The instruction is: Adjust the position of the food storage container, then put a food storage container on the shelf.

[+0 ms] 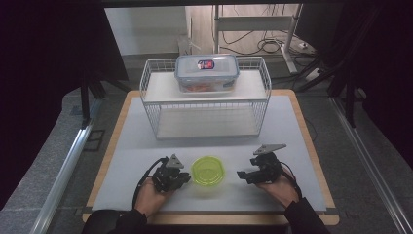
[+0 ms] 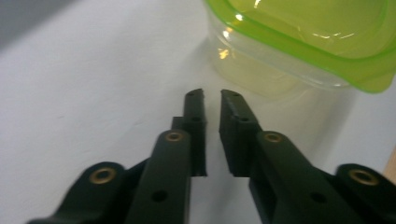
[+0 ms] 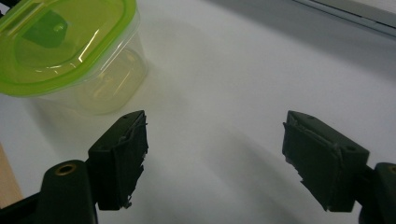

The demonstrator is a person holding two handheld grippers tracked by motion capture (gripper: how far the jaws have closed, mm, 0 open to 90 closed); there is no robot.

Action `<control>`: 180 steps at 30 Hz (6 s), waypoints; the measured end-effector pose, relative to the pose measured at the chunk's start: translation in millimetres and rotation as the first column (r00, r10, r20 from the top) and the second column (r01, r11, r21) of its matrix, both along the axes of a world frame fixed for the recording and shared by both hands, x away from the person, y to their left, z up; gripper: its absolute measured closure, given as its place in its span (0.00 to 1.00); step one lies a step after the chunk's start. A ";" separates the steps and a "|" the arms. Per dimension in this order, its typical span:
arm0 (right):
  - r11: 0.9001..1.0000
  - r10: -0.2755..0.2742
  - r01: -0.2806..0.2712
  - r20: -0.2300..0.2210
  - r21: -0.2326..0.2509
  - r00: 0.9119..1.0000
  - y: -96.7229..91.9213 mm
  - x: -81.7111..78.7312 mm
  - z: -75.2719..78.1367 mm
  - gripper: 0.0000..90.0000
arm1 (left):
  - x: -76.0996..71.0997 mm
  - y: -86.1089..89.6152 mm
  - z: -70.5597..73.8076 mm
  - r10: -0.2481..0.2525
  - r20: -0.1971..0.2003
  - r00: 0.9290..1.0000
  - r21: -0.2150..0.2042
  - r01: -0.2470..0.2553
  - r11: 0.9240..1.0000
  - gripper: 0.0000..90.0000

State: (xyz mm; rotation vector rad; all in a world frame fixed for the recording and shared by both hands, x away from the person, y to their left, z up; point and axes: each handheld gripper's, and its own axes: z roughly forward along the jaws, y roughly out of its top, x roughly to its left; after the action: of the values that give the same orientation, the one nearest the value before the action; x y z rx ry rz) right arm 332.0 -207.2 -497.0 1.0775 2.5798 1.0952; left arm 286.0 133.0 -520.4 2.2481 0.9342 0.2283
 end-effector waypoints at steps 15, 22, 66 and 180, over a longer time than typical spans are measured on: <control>1.000 -0.004 0.004 0.018 0.014 1.000 -0.9 -2.3 2.9 0.29 | -23.4 32.4 13.5 0.055 0.155 0.986 -0.049 -0.048 0.998 0.35; 0.999 0.002 -0.003 0.028 0.034 1.000 -0.5 -3.1 3.4 0.30 | -29.6 43.8 11.8 0.052 0.169 0.984 -0.076 -0.040 0.996 0.17; 0.961 0.078 -0.022 -0.193 0.274 0.978 40.5 21.0 7.3 0.48 | -31.0 48.3 6.9 0.056 0.196 0.979 -0.069 -0.043 0.997 0.04; 0.793 -0.040 0.162 -0.215 0.587 0.976 24.3 135.0 237.4 0.90 | -29.0 49.1 4.5 0.043 0.175 0.984 -0.098 -0.026 0.995 0.03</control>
State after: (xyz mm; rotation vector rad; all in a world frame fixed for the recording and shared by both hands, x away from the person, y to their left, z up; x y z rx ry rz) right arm 467.0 -182.9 -259.6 1.4900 2.2999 1.9504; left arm 257.0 182.1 -515.8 2.0873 0.8713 0.3839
